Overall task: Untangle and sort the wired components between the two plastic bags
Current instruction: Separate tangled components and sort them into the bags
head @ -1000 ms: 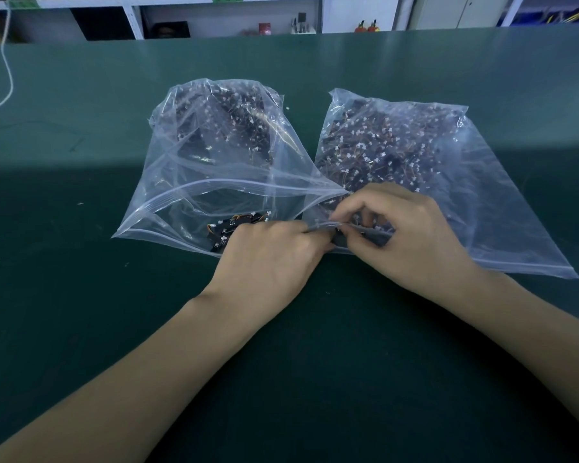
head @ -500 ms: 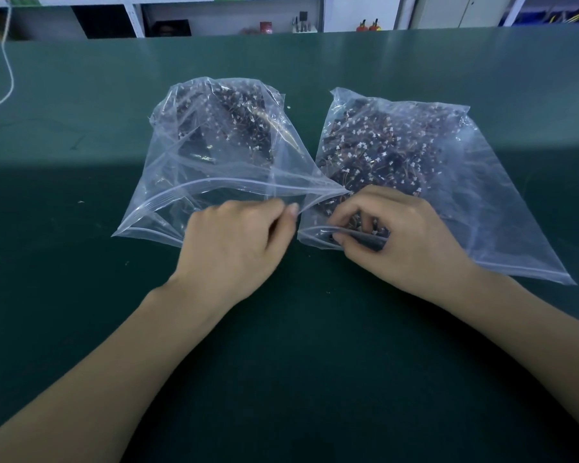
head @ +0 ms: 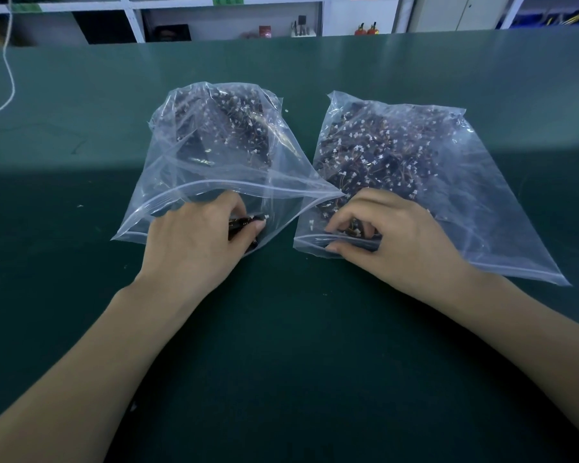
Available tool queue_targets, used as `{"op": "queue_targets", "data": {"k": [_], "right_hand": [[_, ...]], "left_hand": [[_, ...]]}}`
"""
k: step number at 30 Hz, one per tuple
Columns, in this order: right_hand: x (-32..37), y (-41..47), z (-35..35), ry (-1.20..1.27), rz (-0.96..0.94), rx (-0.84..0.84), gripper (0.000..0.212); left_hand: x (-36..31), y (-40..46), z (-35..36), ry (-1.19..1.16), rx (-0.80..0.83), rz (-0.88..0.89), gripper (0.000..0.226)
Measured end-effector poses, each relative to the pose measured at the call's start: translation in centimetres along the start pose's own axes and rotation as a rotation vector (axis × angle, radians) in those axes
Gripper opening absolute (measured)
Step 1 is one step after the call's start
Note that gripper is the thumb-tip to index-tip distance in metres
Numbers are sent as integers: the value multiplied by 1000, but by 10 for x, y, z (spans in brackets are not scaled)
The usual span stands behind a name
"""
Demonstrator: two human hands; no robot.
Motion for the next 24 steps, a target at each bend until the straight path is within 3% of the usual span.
{"op": "queue_targets", "data": {"k": [4, 14, 24], "right_hand": [[4, 0, -2, 64, -16, -11, 20], [5, -3, -5, 158, -5, -100, 27], [10, -1, -6, 210, -168, -172, 16]], "left_hand": [[-6, -2, -6, -45, -61, 70, 14], [-27, -7, -17, -285, -224, 254, 10], [-59, -19, -8, -633, -109, 411, 7]]}}
Point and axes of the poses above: each hand's wrist, its own y-axis towards the middle knuckle, its own z-axis out of the palm, x = y × z, the point moved 5 cm from there along y, towards the middle knuckle, and after that the axes turned 6 degrees about -y, right-handed, at the moved point
